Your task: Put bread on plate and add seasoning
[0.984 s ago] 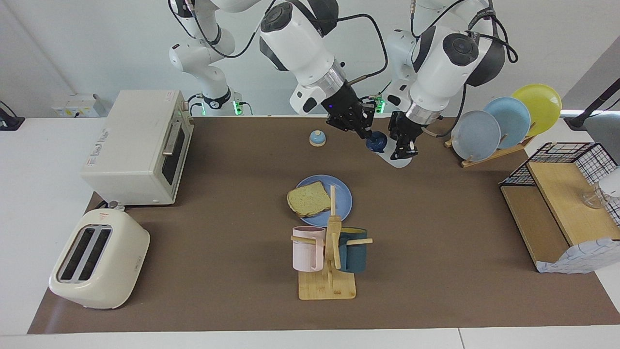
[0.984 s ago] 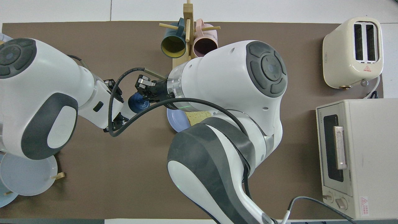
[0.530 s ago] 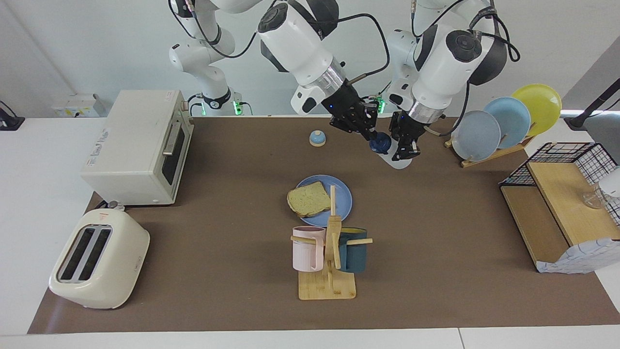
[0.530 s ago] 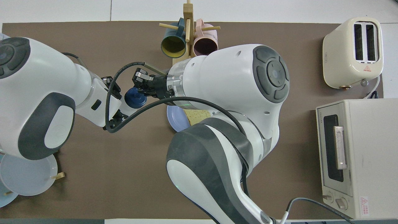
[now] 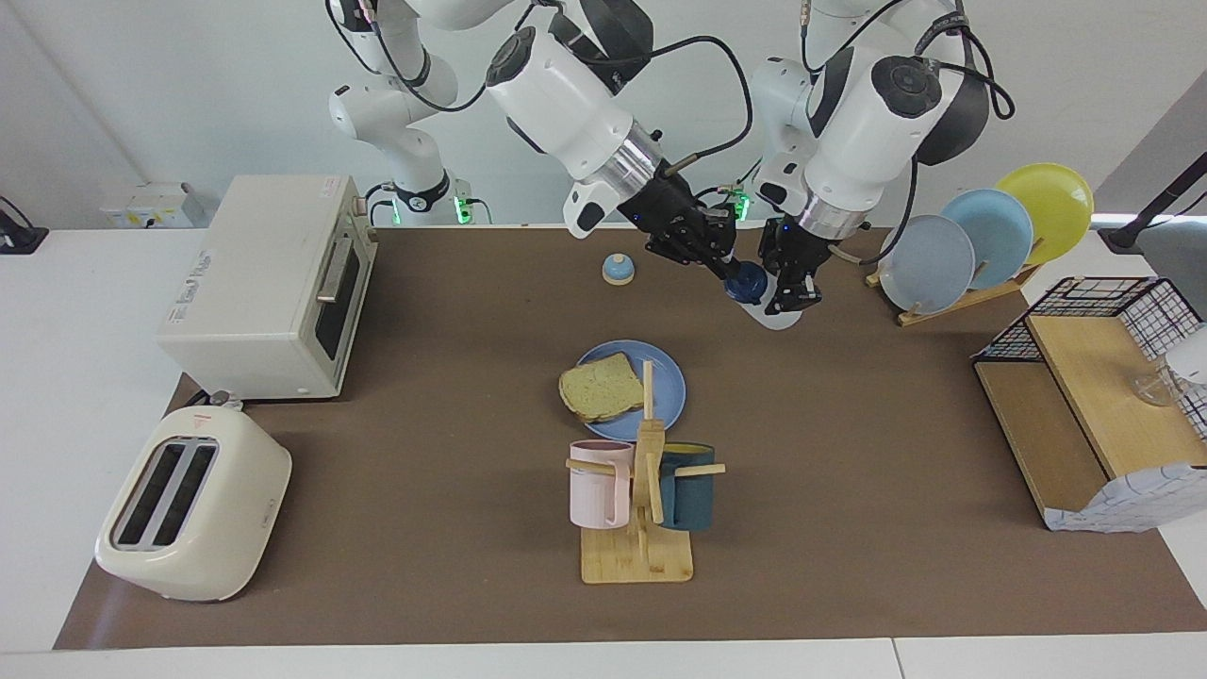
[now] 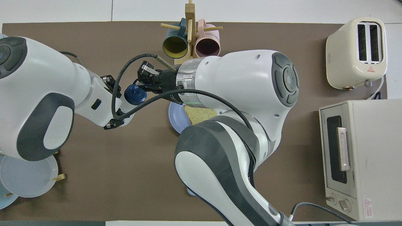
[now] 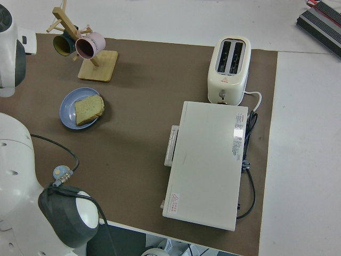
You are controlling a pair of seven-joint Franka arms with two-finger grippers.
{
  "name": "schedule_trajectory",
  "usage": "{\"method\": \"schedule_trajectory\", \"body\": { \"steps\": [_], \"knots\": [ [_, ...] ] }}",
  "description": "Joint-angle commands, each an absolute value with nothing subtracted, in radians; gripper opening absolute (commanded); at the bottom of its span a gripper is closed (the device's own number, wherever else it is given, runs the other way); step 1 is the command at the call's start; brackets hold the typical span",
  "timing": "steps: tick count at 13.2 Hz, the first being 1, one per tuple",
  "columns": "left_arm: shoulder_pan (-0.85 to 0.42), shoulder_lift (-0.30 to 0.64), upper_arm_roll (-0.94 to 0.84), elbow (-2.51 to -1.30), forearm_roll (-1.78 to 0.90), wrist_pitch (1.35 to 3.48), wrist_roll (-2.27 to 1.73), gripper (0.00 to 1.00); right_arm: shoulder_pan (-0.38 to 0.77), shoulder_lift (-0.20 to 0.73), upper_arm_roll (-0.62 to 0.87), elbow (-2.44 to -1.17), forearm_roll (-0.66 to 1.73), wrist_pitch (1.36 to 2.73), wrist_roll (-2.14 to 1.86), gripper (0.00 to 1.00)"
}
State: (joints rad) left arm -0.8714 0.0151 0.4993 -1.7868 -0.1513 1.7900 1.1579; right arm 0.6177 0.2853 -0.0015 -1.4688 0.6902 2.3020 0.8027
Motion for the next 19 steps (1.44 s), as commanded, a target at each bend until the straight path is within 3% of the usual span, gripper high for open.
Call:
{"method": "schedule_trajectory", "body": {
  "steps": [1,3,12,13,14,15,19],
  "knots": [
    [-0.885,-0.014,0.499,-1.824,-0.141,1.77,1.177,0.0,0.584,0.272,-0.003,-1.482,0.744,2.393,0.775,0.0],
    [-0.884,-0.014,0.499,-1.822,-0.141,1.77,1.177,0.0,0.586,0.255,-0.003,-1.534,0.773,2.456,0.772,0.0],
    [-0.885,-0.014,0.499,-1.824,-0.141,1.767,1.173,0.0,0.574,0.242,-0.003,-1.548,0.824,2.477,0.77,0.0],
    [-0.885,-0.014,0.499,-1.824,-0.141,1.767,1.175,0.0,0.574,0.241,-0.003,-1.557,0.824,2.477,0.766,0.1],
    [-0.885,-0.014,0.499,-1.824,-0.141,1.769,1.174,0.0,0.571,0.23,-0.005,-1.575,0.822,2.476,0.746,0.95],
    [-0.884,-0.014,0.5,-1.824,-0.141,1.767,1.175,0.0,0.568,0.226,-0.005,-1.581,0.821,2.459,0.726,1.0],
    [-0.884,-0.014,0.5,-1.824,-0.141,1.77,1.169,0.0,0.554,0.204,-0.015,-1.611,0.74,2.331,0.721,1.0]
  ]
}}
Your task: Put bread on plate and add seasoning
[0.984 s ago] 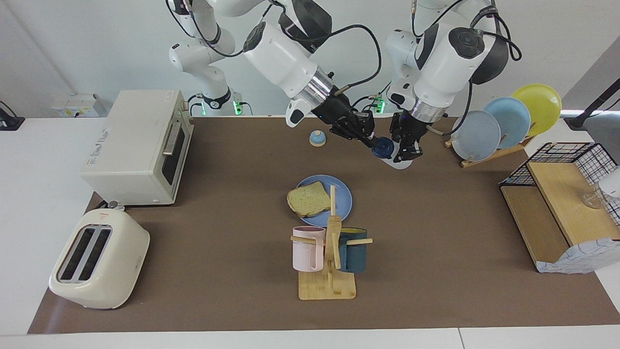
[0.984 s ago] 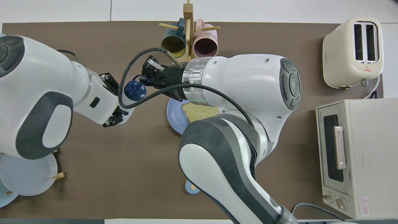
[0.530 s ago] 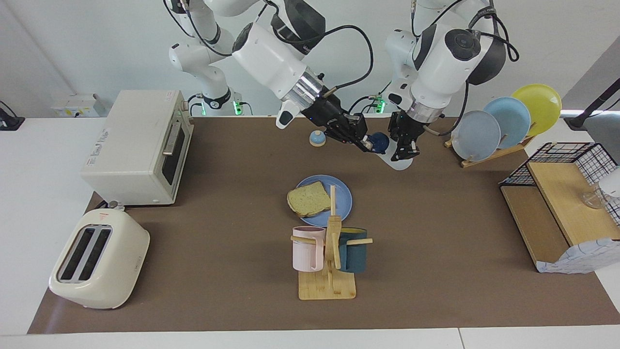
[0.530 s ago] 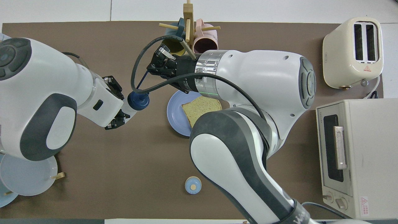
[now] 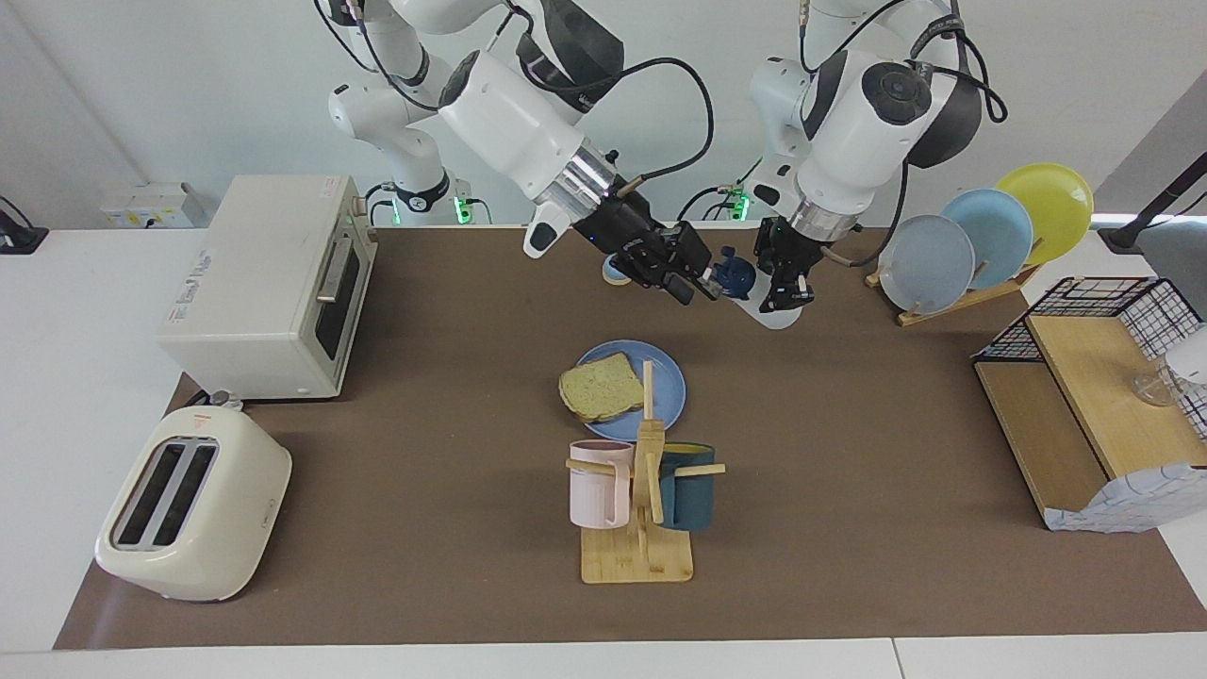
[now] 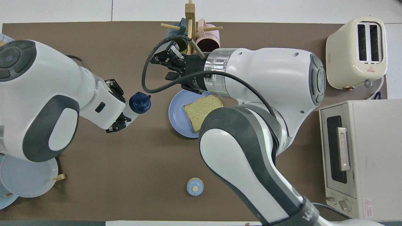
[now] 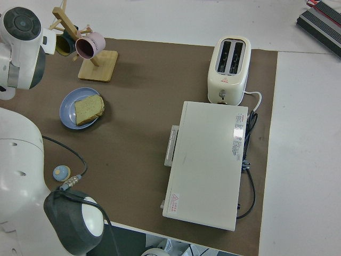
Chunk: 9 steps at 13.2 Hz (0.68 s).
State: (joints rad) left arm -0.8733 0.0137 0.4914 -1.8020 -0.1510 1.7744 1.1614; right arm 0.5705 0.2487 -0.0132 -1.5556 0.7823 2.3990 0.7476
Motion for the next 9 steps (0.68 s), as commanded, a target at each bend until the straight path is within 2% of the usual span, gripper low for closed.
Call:
{"method": "schedule_trajectory", "body": {
  "steps": [1,3,6,9],
  "knots": [
    [-0.882,-0.014,0.5,-1.824,-0.141,1.772,1.166,0.0,0.522,0.196,-0.015,-1.615,0.621,2.253,0.706,1.0],
    [-0.874,-0.014,0.5,-1.825,-0.141,1.787,1.164,0.0,0.448,0.183,-0.012,-1.611,0.365,2.069,0.596,1.0],
    [-0.873,-0.014,0.5,-1.827,-0.141,1.79,1.164,0.0,0.3,0.17,-0.015,-1.602,0.275,1.855,0.43,1.0],
    [-0.888,-0.002,0.5,-1.818,-0.091,1.808,1.164,0.0,0.175,0.169,-0.015,-1.47,0.134,1.593,0.385,1.0]
  ]
}}
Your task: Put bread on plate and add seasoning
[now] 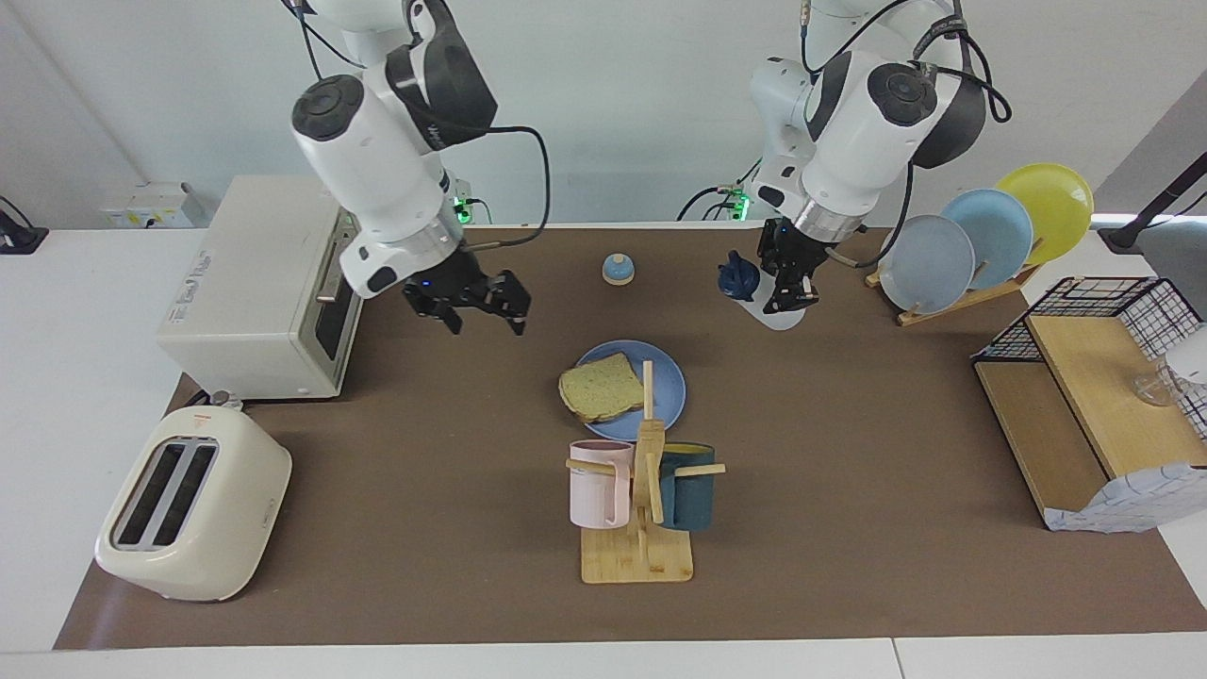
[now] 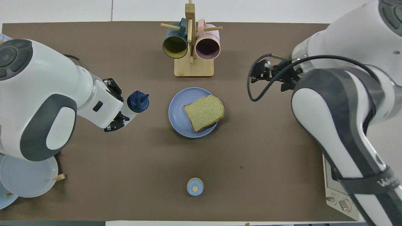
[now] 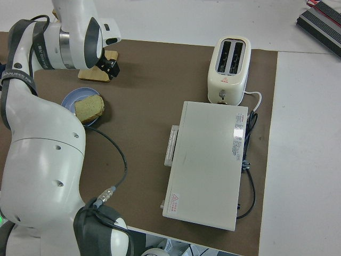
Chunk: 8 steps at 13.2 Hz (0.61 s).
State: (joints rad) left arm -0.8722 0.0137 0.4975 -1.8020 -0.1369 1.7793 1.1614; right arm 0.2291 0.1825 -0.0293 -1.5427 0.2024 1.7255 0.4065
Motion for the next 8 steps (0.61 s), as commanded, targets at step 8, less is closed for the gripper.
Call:
{"method": "schedule_trajectory", "body": {
  "steps": [8],
  "knots": [
    [-1.09,0.156,0.497,-1.723,0.329,1.887,0.916,0.0,0.077,-0.035,-0.038,-1.644,-0.026,1.497,0.094,1.0]
  ]
}}
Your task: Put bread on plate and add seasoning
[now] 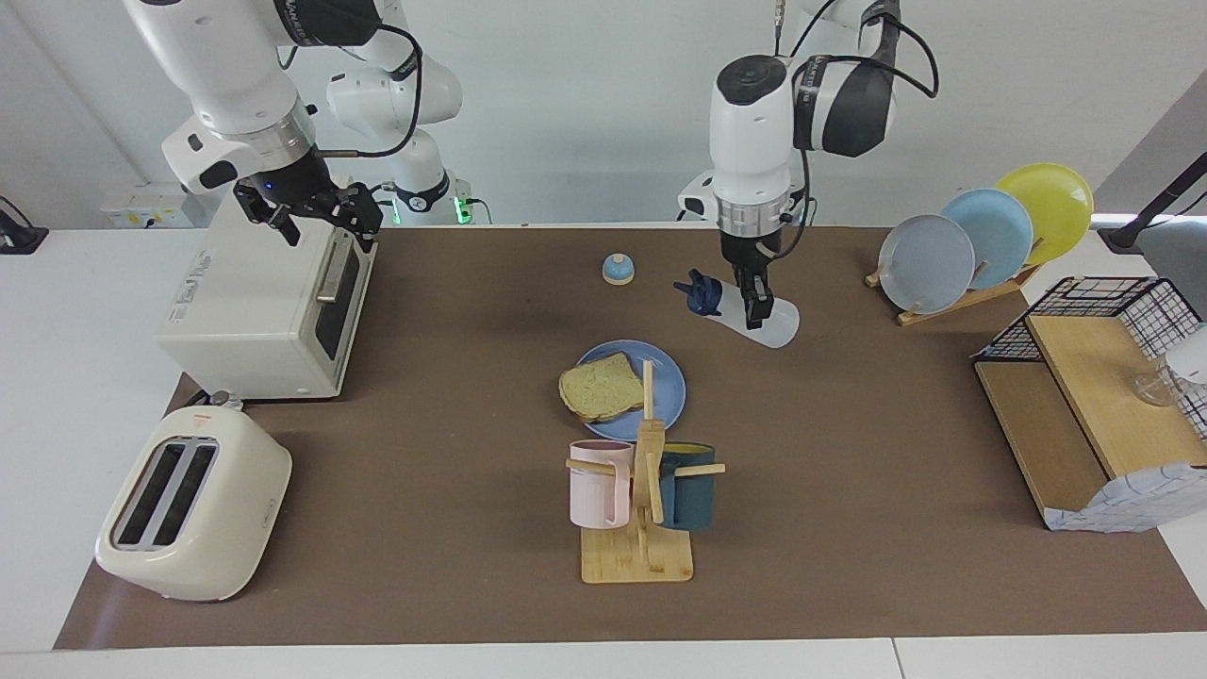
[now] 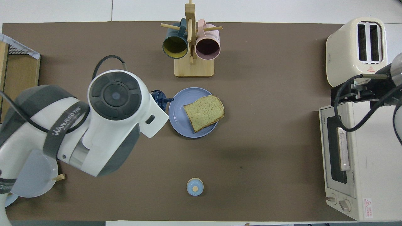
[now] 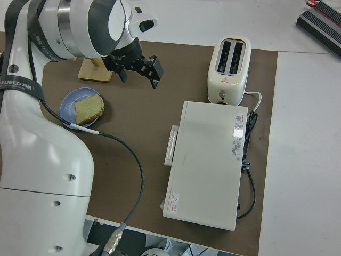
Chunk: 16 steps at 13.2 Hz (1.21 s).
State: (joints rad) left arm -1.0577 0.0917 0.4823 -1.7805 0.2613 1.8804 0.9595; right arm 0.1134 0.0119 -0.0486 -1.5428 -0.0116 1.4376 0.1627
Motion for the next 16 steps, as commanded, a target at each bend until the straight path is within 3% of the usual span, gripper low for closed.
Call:
{"method": "schedule_trajectory", "body": {
  "steps": [1,4,10,16],
  "knots": [
    [-1.109,0.207,0.497,-1.697,0.369,1.884,0.895,0.0,0.066,-0.041,-0.038,-1.667,-0.026,1.514,0.092,1.0],
    [-1.153,0.284,0.497,-1.677,0.559,1.888,0.847,0.0,0.04,0.012,-0.043,-1.608,-0.04,1.522,0.051,1.0],
    [-1.224,0.445,0.499,-1.663,0.79,1.867,0.73,0.0,0.037,-0.017,-0.043,-1.677,-0.028,1.545,0.043,1.0],
    [-1.25,0.472,0.502,-1.663,0.863,1.807,0.664,0.0,0.038,-0.024,-0.061,-1.68,-0.025,1.523,-0.02,1.0]
  ]
}}
